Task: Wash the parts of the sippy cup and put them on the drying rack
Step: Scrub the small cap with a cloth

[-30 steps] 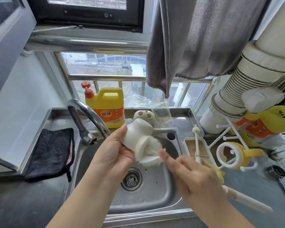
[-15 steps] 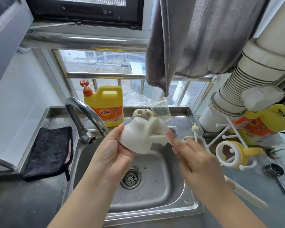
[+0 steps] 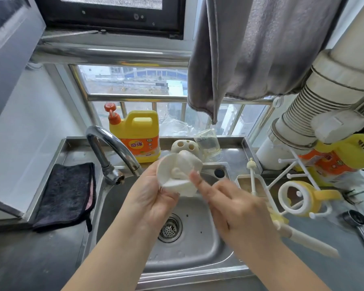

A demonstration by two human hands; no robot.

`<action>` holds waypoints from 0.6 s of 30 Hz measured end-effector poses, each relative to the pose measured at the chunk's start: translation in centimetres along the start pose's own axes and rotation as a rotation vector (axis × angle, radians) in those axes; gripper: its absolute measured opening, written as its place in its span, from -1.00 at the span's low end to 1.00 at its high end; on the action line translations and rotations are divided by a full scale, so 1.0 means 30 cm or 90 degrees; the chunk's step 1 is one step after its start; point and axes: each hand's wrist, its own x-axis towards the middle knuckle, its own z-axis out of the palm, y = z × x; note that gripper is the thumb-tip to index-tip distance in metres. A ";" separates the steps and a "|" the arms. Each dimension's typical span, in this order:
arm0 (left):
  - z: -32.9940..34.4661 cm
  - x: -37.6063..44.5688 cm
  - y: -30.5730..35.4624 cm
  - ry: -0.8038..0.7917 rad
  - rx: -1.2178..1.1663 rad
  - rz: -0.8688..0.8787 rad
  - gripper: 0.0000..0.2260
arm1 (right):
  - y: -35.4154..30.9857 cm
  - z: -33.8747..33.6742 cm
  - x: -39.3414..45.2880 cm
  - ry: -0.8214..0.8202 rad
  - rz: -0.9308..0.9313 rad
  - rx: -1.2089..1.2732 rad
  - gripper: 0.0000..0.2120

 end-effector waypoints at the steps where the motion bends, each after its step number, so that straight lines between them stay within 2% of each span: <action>1: -0.005 -0.001 0.007 0.000 0.006 -0.010 -0.80 | -0.004 0.003 -0.022 -0.011 -0.011 0.000 -0.53; 5: -0.026 0.014 0.030 0.073 -0.032 0.061 -0.81 | 0.062 -0.025 -0.081 -0.028 0.051 -0.032 -0.50; 8: 0.000 0.006 0.027 0.068 -0.024 0.062 -0.85 | 0.065 -0.029 -0.013 0.001 0.084 -0.012 -0.50; 10: 0.021 -0.013 0.021 0.033 -0.014 0.045 -0.87 | 0.023 -0.015 0.029 0.027 0.048 0.001 -0.51; 12: 0.025 -0.028 0.018 -0.006 0.004 0.016 -0.82 | -0.016 -0.001 0.021 0.023 0.001 0.009 -0.52; 14: 0.009 -0.030 0.029 0.010 -0.003 -0.006 -0.80 | -0.012 -0.002 -0.033 0.005 -0.019 0.014 -0.54; 18: -0.019 -0.020 0.046 0.052 -0.011 0.047 -0.83 | 0.065 -0.037 -0.087 -0.021 0.066 0.001 -0.53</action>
